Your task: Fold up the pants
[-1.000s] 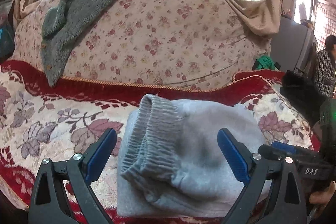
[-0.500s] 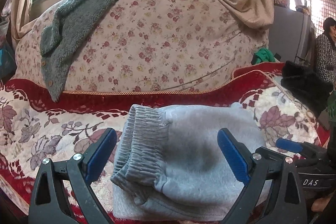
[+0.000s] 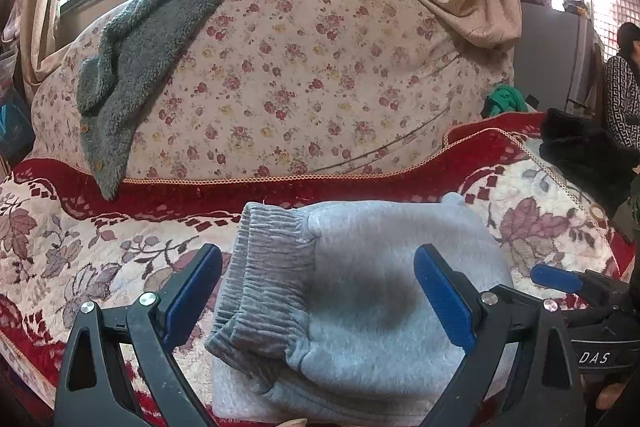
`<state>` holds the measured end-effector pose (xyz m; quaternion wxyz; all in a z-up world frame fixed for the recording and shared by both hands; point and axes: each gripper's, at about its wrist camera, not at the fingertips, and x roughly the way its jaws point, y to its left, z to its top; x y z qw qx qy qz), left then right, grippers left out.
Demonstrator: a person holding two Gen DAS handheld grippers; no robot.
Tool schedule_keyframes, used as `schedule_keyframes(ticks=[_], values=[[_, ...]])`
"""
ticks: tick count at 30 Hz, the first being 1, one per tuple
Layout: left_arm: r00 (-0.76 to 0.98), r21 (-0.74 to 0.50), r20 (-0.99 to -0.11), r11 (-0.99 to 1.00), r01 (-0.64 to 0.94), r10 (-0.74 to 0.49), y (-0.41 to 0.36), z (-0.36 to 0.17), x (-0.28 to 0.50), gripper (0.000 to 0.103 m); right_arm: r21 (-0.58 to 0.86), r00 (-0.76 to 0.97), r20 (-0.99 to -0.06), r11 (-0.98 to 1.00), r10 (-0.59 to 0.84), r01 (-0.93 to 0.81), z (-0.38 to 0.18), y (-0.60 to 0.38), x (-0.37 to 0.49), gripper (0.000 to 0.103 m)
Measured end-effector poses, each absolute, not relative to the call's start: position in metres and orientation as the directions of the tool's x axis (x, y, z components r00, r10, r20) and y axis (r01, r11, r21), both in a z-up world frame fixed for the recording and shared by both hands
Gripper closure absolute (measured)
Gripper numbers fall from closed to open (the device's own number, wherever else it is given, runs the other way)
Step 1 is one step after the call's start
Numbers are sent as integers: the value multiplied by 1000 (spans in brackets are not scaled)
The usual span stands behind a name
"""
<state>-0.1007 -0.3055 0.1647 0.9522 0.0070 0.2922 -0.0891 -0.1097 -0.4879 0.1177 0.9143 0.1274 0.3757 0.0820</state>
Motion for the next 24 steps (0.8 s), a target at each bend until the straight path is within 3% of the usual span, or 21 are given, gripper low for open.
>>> schedule_keyframes(ticks=[24], values=[[809, -31, -562, 982, 184, -169, -308, 161, -92, 7, 290, 697, -677, 956, 237, -44, 114, -488, -105, 6]])
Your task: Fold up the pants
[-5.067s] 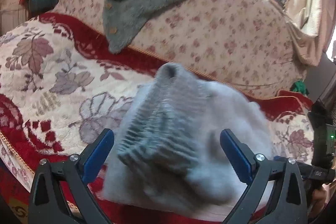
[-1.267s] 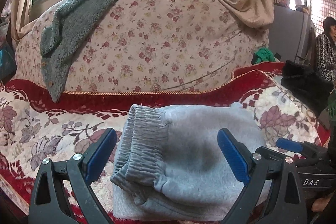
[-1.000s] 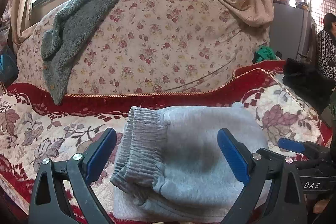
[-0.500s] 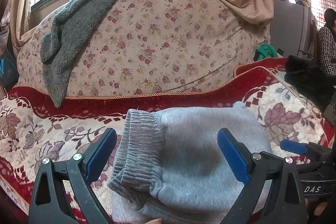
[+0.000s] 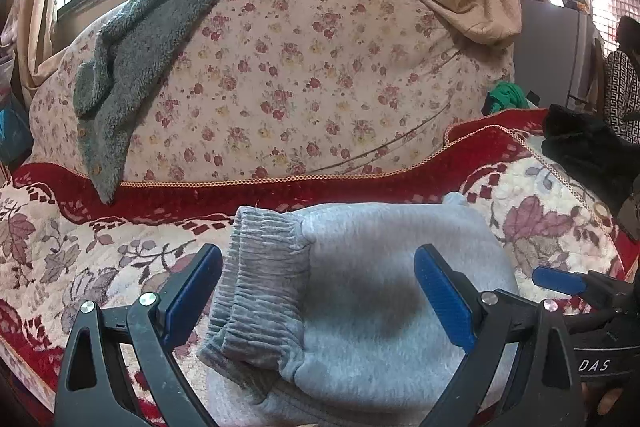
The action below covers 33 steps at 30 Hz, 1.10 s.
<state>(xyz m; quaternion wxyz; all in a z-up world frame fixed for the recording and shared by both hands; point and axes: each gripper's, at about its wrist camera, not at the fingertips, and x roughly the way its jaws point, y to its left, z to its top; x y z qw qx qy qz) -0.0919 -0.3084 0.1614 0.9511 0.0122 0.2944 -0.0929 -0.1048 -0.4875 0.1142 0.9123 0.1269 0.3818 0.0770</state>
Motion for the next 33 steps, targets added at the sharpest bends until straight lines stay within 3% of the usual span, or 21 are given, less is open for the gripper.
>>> schedule_keyframes(ticks=[33], values=[[803, -17, -571, 980, 199, -173, -312, 155, -89, 7, 279, 678, -699, 960, 227, -34, 108, -492, -97, 6]])
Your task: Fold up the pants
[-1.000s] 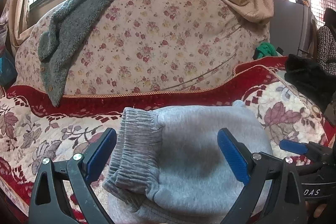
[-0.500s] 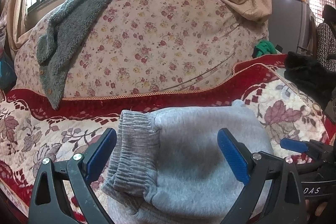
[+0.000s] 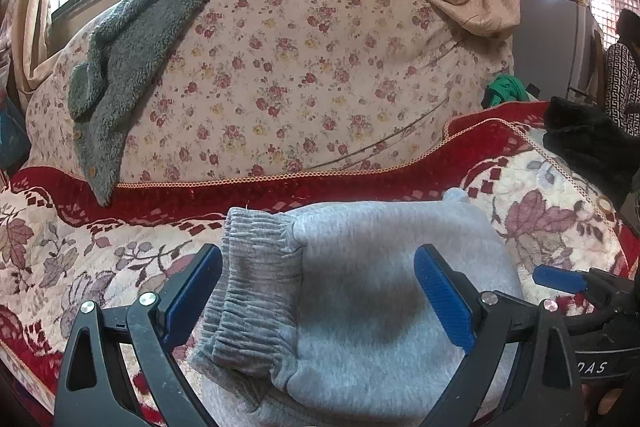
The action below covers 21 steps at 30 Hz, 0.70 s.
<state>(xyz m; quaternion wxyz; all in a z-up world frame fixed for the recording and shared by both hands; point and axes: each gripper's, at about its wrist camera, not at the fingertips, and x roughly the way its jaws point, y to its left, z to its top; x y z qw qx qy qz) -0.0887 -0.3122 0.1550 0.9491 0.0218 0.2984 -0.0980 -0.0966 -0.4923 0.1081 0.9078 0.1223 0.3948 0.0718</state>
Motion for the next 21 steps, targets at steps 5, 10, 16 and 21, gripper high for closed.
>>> schedule_keyframes(ticks=[5, 10, 16, 21], values=[[801, -18, -572, 979, 204, -177, -313, 154, -88, 7, 277, 678, -700, 960, 226, -34, 108, -492, -96, 6], [800, -17, -573, 979, 205, -177, -315, 153, -88, 7, 278, 674, -705, 960, 220, -23, 106, -495, -95, 6], [799, -18, -575, 978, 207, -179, -315, 152, -87, 7, 279, 668, -711, 960, 221, -21, 104, -496, -95, 6], [795, -16, -578, 977, 213, -183, -318, 150, -87, 7, 280, 666, -713, 960, 220, -18, 103, -497, -94, 6]])
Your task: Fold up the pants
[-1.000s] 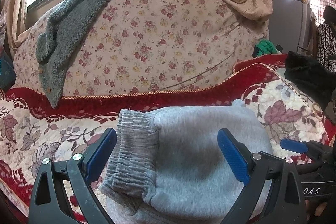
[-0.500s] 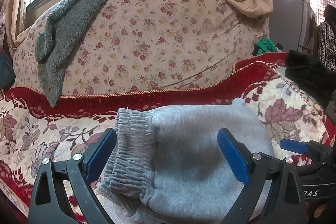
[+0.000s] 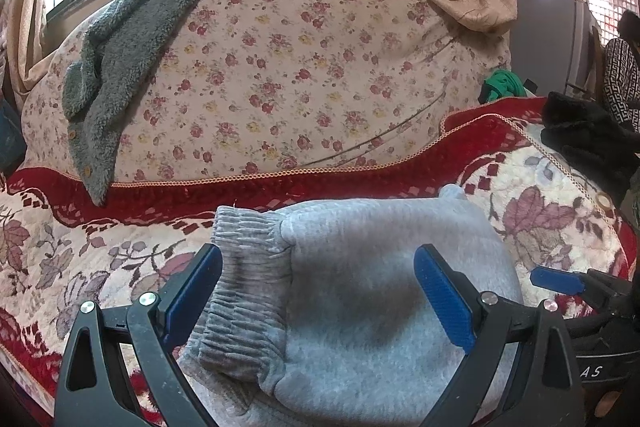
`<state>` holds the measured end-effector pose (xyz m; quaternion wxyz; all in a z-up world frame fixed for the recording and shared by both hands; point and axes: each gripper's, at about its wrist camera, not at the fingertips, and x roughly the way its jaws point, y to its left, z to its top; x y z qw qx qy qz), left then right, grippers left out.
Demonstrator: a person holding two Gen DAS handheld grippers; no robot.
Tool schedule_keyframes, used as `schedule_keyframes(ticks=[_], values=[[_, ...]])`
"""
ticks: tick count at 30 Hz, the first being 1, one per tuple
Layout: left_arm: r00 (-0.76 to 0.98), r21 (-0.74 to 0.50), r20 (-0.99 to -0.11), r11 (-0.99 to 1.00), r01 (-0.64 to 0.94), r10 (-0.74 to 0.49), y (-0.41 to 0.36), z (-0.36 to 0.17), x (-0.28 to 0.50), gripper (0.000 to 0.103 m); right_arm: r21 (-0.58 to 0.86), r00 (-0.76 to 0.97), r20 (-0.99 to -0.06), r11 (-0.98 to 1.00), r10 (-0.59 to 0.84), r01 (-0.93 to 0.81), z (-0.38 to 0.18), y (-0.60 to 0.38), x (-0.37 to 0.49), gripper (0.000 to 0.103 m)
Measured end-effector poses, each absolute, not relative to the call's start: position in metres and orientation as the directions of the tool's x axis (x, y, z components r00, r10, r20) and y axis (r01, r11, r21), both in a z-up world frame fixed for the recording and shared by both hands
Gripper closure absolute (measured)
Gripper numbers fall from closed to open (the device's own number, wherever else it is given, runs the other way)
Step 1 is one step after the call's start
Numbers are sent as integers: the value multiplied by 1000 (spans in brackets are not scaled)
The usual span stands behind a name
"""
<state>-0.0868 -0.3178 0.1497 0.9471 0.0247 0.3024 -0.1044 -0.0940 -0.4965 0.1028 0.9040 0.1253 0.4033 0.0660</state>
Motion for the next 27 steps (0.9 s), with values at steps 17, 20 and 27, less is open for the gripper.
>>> schedule_keyframes(ticks=[17, 20, 27], values=[[782, -29, -591, 974, 224, -197, -321, 148, -83, 7, 279, 659, -720, 960, 216, -9, 98, -499, -91, 6], [781, -33, -585, 969, 246, -218, -323, 148, -83, 7, 279, 657, -723, 960, 213, -5, 97, -499, -91, 6], [791, -9, -565, 961, 276, -233, -325, 149, -87, 7, 276, 655, -729, 961, 202, 11, 98, -501, -94, 6]])
